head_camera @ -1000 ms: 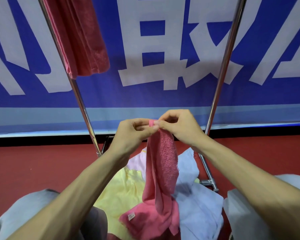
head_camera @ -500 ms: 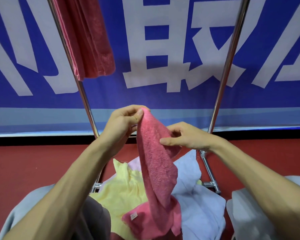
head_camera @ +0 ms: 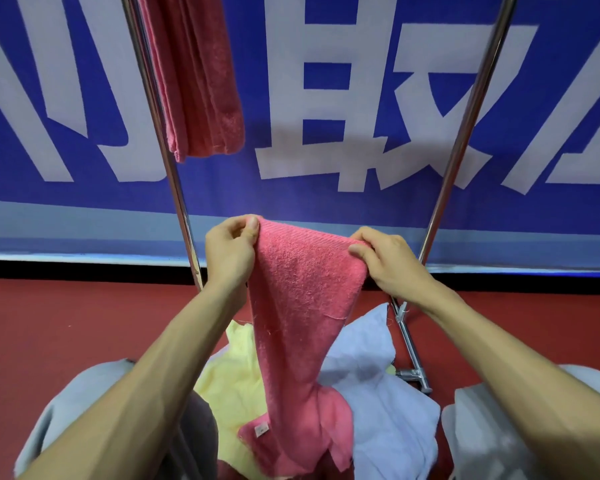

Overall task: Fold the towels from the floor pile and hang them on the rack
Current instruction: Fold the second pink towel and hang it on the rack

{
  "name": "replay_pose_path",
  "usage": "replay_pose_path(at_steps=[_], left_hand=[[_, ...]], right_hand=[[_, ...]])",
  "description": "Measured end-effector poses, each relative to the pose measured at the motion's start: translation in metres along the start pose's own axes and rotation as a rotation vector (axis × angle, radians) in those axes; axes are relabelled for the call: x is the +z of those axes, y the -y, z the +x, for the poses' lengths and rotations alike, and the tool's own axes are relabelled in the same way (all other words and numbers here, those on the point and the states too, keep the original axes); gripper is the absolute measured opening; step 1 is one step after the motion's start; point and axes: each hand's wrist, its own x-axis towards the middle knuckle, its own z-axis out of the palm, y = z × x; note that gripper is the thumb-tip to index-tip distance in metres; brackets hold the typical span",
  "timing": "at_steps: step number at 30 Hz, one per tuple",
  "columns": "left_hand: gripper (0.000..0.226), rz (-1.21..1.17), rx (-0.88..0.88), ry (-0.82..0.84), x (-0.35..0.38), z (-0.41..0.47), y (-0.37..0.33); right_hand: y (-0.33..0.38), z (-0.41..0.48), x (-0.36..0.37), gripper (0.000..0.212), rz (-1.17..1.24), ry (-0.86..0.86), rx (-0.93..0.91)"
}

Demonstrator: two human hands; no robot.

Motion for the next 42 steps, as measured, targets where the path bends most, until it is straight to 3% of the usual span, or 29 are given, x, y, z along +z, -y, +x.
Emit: replay_pose_path(at_steps=[8, 11, 17, 20, 24, 28, 32, 34, 36, 39, 42], left_hand=[[0.01, 0.09, 0.158, 0.033, 0.0, 0.011, -0.033], [0.009, 0.112, 0.234, 0.023, 0.004, 0.021, -0.067], [0.008, 0.08, 0.493, -0.027, 0.026, 0.02, -0.164], [0.016, 0.225, 0.56, -0.072, 0.029, 0.029, -0.213], [0.017, 0.2, 0.602, -0.152, 0.025, 0.036, -0.256], [0.014, 0.532, 0.59, -0.102, 0.023, 0.033, -0.254], [0.014, 0.305, 0.64, -0.16, 0.018, 0.022, -0.264], [0.012, 0.247, 0.698, -0.184, 0.018, 0.018, -0.267], [0.01, 0.245, 0.714, -0.187, 0.02, 0.013, -0.264], [0.013, 0.36, 0.633, -0.209, 0.023, 0.017, -0.25], [0.011, 0.289, 0.527, -0.188, 0.021, 0.024, -0.233]], right_hand=[[0.029, 0.026, -0.042, 0.021, -0.203, -0.055, -0.01], [0.056, 0.043, -0.068, 0.028, -0.3, -0.245, 0.043], [0.116, 0.077, -0.119, 0.017, 0.277, -0.565, 0.103], [0.141, 0.085, -0.143, 0.011, 0.269, -0.608, 0.04], [0.166, 0.094, -0.181, 0.009, 0.342, -0.776, -0.013], [0.167, 0.094, -0.182, 0.016, -0.076, -0.659, 0.063], [0.172, 0.089, -0.192, 0.013, -0.013, -0.728, -0.008], [0.171, 0.091, -0.197, 0.012, -0.047, -0.661, -0.041], [0.171, 0.092, -0.195, 0.013, -0.252, -0.522, -0.078], [0.17, 0.092, -0.195, 0.017, -0.256, -0.528, -0.067], [0.162, 0.092, -0.193, 0.017, -0.233, -0.561, -0.048]])
